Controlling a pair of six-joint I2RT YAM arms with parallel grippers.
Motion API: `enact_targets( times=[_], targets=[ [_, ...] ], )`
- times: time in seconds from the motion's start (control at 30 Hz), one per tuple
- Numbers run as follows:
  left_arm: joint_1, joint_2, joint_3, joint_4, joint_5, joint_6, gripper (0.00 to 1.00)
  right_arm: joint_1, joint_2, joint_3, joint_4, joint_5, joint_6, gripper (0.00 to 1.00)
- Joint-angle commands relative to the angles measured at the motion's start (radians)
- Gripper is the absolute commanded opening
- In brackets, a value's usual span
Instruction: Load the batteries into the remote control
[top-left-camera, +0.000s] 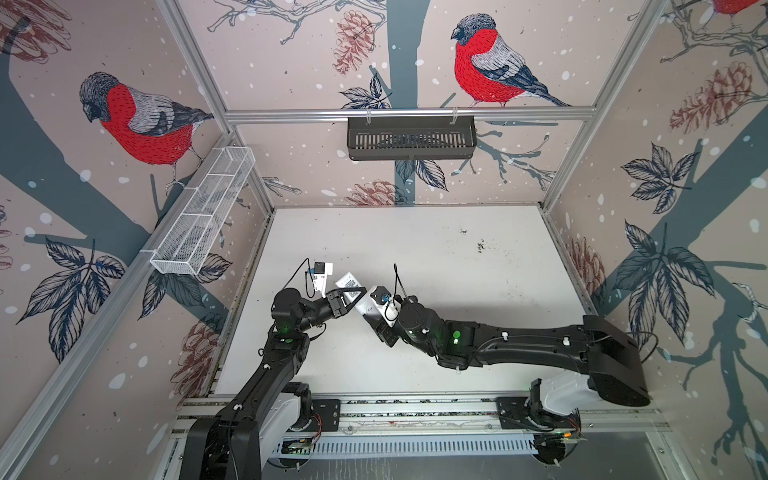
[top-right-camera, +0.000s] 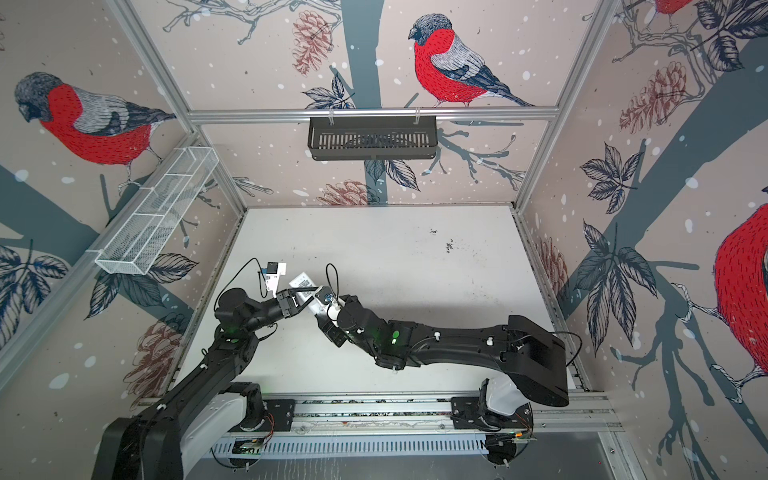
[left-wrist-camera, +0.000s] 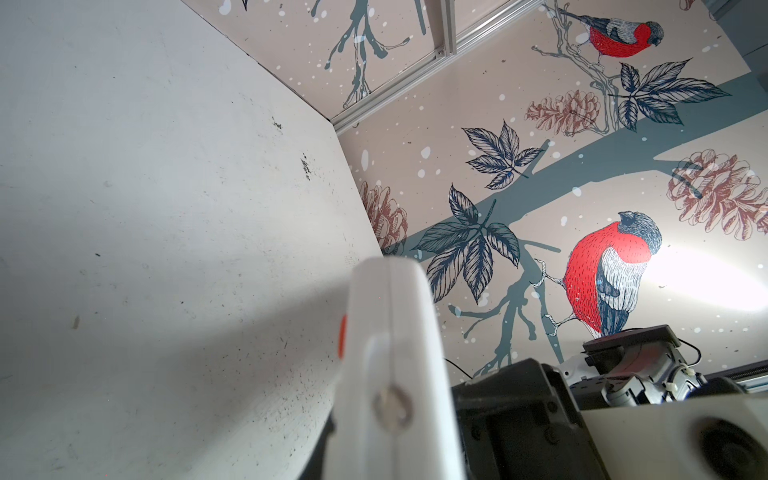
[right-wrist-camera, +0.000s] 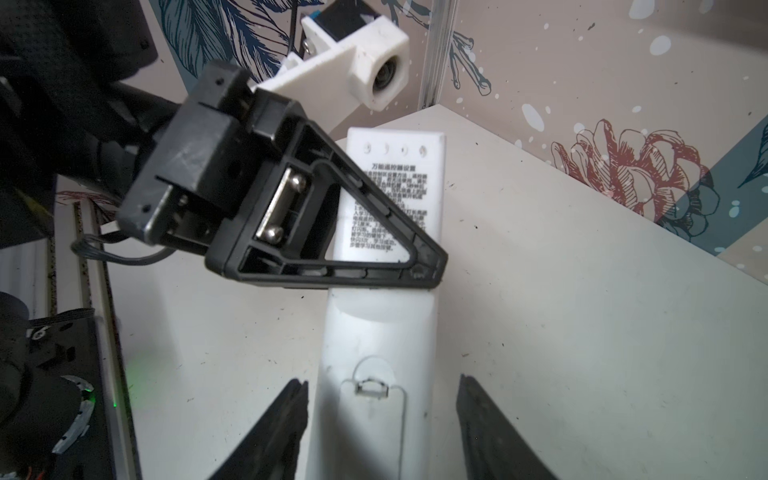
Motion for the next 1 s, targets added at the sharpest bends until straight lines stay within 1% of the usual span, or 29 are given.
enact_targets(
  times=[0.0, 0.03, 0.1, 0.17, 0.3, 0.43, 0.5, 0.6, 0.7, 0.77, 0.8, 0.9, 0.97],
  targets=[
    [0.002, -0.003, 0.004, 0.058, 0.007, 0.000, 0.00, -0.021, -0.042, -0.013, 0.009, -0.079, 0.028, 0.74],
    [0.004, -0.003, 0.004, 0.058, 0.008, 0.002, 0.00, -0.038, -0.060, -0.023, 0.009, -0.125, 0.039, 0.79],
    [0.003, -0.005, 0.004, 0.059, 0.011, 0.003, 0.00, -0.082, -0.088, -0.039, 0.001, -0.223, 0.069, 0.86],
    [0.003, -0.006, 0.004, 0.063, 0.011, 0.004, 0.00, -0.149, -0.104, -0.048, -0.014, -0.384, 0.112, 0.91],
    [-0.003, -0.015, -0.001, 0.092, 0.020, -0.006, 0.00, -0.273, -0.098, -0.054, -0.043, -0.638, 0.185, 0.96],
    [-0.023, -0.035, -0.004, 0.118, 0.029, -0.020, 0.00, -0.375, -0.055, -0.054, -0.032, -0.949, 0.230, 0.96],
    [-0.033, -0.038, -0.004, 0.139, 0.039, -0.033, 0.00, -0.404, -0.024, -0.058, -0.013, -1.062, 0.244, 0.95],
    [-0.055, -0.037, -0.008, 0.186, 0.052, -0.059, 0.00, -0.413, 0.010, -0.052, -0.006, -1.154, 0.238, 0.93],
    [-0.073, -0.038, -0.009, 0.207, 0.060, -0.071, 0.00, -0.414, 0.033, -0.050, 0.012, -1.188, 0.244, 0.90],
    [-0.080, -0.044, -0.007, 0.207, 0.060, -0.071, 0.00, -0.413, 0.049, -0.043, 0.012, -1.198, 0.246, 0.86],
    [-0.081, -0.047, -0.007, 0.210, 0.060, -0.070, 0.00, -0.411, 0.054, -0.042, 0.014, -1.201, 0.247, 0.83],
    [-0.083, -0.057, -0.008, 0.208, 0.059, -0.068, 0.00, -0.412, 0.071, -0.040, 0.025, -1.196, 0.258, 0.68],
    [-0.084, -0.058, -0.007, 0.213, 0.060, -0.073, 0.00, -0.411, 0.079, -0.041, 0.035, -1.202, 0.265, 0.61]
  ],
)
